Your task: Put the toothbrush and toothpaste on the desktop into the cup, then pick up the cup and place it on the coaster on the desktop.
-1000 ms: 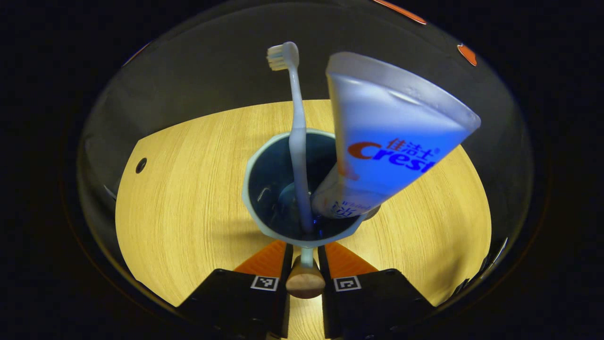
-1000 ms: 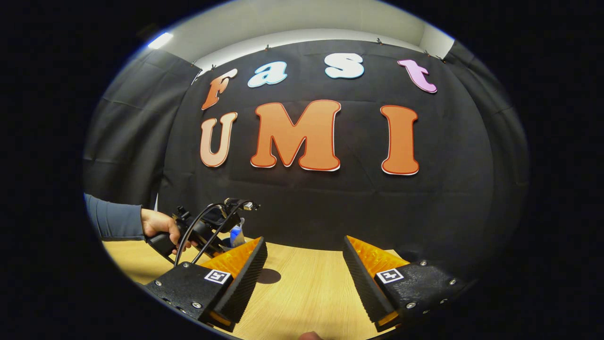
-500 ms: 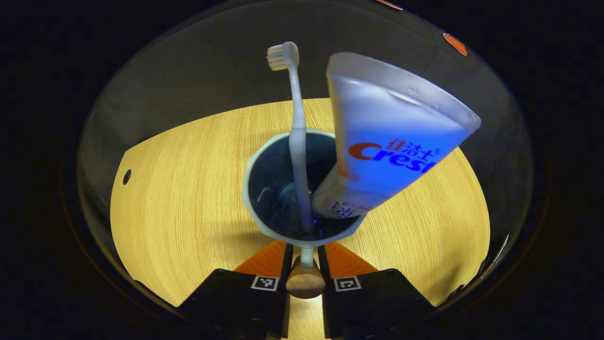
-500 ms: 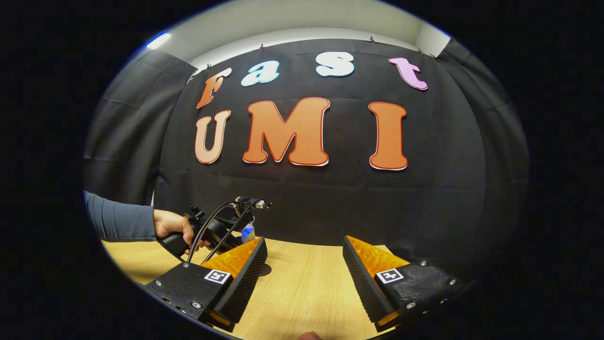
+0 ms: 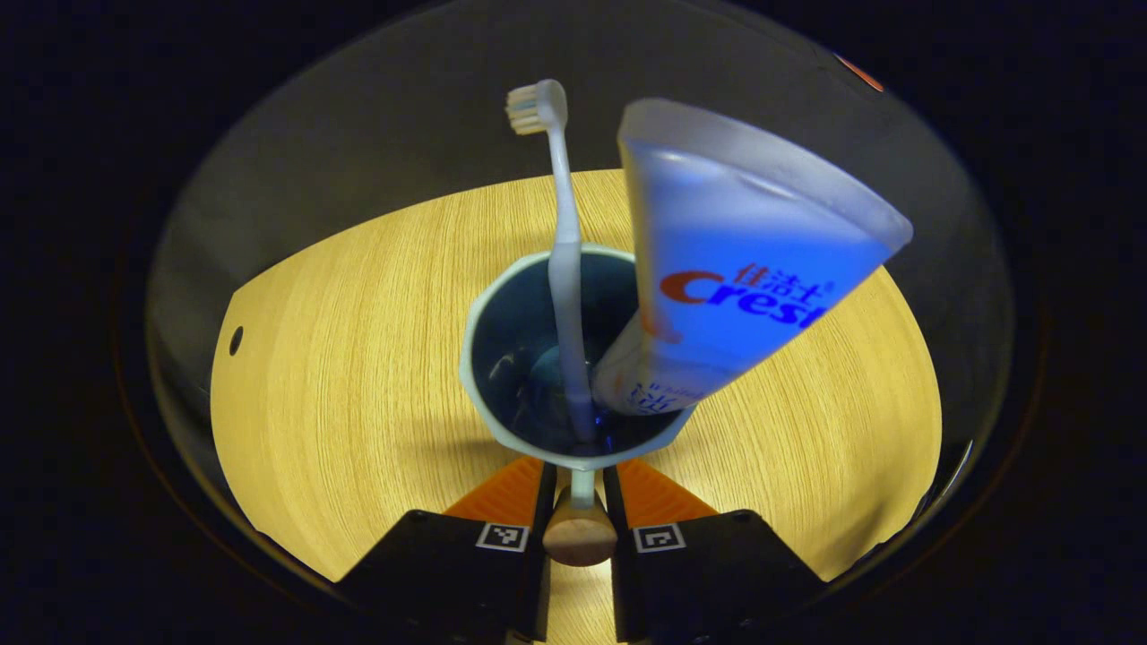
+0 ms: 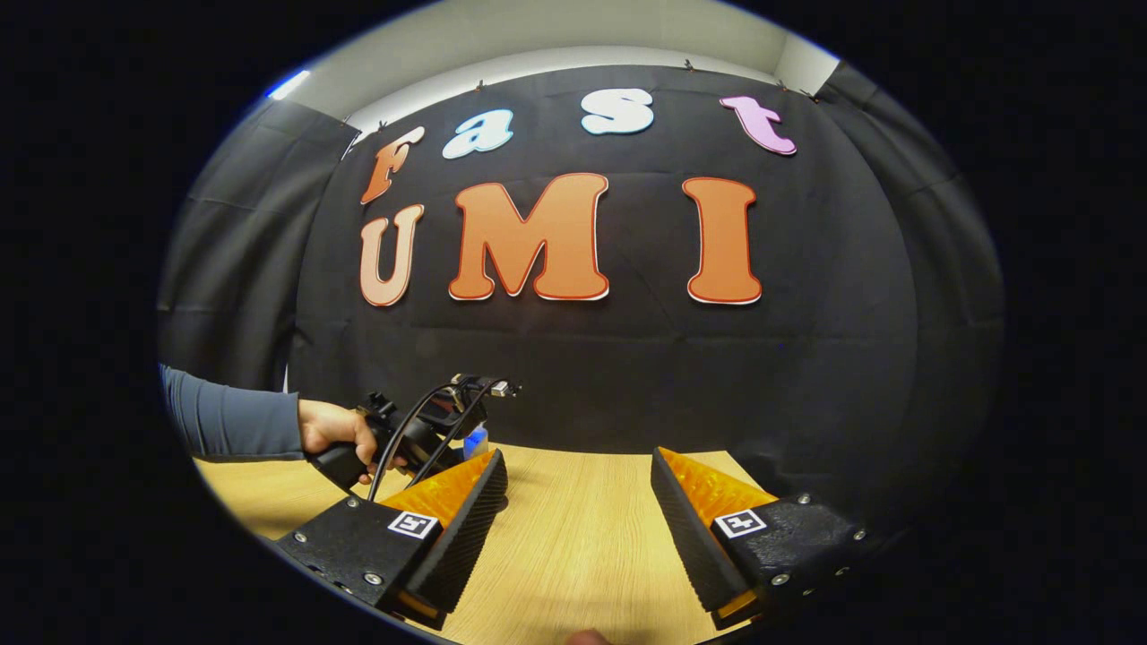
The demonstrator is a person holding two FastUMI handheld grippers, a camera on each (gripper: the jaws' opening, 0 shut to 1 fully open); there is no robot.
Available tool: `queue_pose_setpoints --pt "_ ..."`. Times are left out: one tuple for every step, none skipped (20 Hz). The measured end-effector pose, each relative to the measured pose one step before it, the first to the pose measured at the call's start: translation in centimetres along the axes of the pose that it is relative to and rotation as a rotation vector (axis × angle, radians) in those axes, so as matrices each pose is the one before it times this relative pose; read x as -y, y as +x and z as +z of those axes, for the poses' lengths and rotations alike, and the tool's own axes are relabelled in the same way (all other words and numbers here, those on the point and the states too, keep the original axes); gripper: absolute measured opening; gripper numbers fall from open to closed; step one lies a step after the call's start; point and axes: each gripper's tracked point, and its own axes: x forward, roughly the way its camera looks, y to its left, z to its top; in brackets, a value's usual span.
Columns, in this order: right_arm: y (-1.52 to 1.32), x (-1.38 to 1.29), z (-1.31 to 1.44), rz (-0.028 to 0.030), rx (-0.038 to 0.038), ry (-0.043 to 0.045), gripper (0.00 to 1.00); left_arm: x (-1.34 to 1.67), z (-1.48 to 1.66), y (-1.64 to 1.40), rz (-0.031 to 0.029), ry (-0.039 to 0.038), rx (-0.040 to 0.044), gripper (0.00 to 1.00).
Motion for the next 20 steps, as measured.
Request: queue_pose_setpoints --pt "-0.015 0.064 -0.356 -0.00238 -0.01071 0.00367 0.96 0.006 -0.133 -0.022 0.00377 -0.00322 -0.00575 0.28" --pt "0.047 -0.011 -0.164 0.00107 -0.00427 0.00178 0.96 0.021 0.063 -0.141 -0.00051 0.00304 0.00092 0.28" --pt "0.111 -0.027 -0.232 -0.00089 -0.00646 -0.00061 0.96 0.076 -0.021 0.049 -0.00492 -0.00509 -0.00419 0.28" --pt "0.008 -0.056 -0.276 0.00138 -0.00478 -0.00098 0.96 0.04 -0.245 0.075 -0.0024 -0.00448 -0.00809 0.28" --pt "0.085 -0.02 -0.1 -0.00152 -0.00466 -0.00015 0.96 -0.02 -0.104 0.02 -0.00072 0.00065 -0.00458 0.28" --pt "0.104 -0.075 -0.168 0.00028 -0.00468 0.00175 0.96 -0.123 0.026 0.092 0.00227 -0.00263 -0.00135 0.28" --pt "-0.015 -0.188 -0.107 0.00343 -0.00345 0.0014 0.96 0.106 -0.067 -0.064 0.00031 -0.00725 0.00234 0.28" --pt "0.011 -0.124 -0.038 0.00009 -0.00144 -0.00099 0.96 0.039 0.021 -0.074 -0.00527 -0.00435 0.00264 0.23" --pt "-0.019 -0.044 -0.03 -0.00075 -0.00045 -0.00265 0.96 -0.012 0.149 0.071 -0.00707 -0.00122 0.00955 0.29" --pt "-0.029 0.016 -0.098 -0.00217 -0.00156 -0.00183 0.96 0.041 0.086 -0.07 -0.01118 -0.0055 0.00873 0.32" --pt "-0.02 -0.173 0.028 0.00117 -0.00072 0.00069 0.96 -0.013 0.153 -0.128 -0.01233 -0.00564 0.0084 0.31" --pt "-0.009 -0.184 0.047 -0.00109 -0.00047 0.00163 0.96 0.249 0.017 -0.372 -0.00967 -0.00335 0.01706 0.46" --pt "0.047 -0.171 0.178 -0.00045 0.00257 0.0007 0.96 -0.186 0.211 -0.212 -0.00231 0.00415 0.02019 0.62" --pt "0.107 -0.271 0.236 -0.00056 0.00346 -0.0019 0.96 -0.047 0.157 -0.343 -0.00216 0.01124 0.0231 0.77" --pt "0.115 -0.212 0.061 -0.00337 0.0043 -0.0051 0.96 -0.22 -0.028 -0.126 -0.00291 0.01244 0.01909 0.83" --pt "0.151 -0.138 0.011 -0.00346 0.00181 -0.00478 0.96 -0.125 -0.051 -0.155 -0.00415 0.00976 0.02231 0.9" --pt "0.122 -0.334 0.041 -0.00077 -0.00115 -0.00158 0.96 -0.29 -0.153 0.14 0.00253 0.00541 0.02862 0.95" --pt "0.129 -0.409 0.107 0.00199 0.00212 -0.0004 0.96 -0.401 0.191 -0.393 0.00006 0.00696 0.02813 1.0" --pt "0.145 -0.386 0.186 0.00042 0.00422 0.0005 0.96 -0.218 0.177 -0.673 0.00418 0.00766 0.02657 1.0" --pt "0.144 -0.499 0.217 0.00241 0.0065 0.00237 0.96 -0.293 0.23 -0.678 0.00685 0.0129 0.0279 1.0"
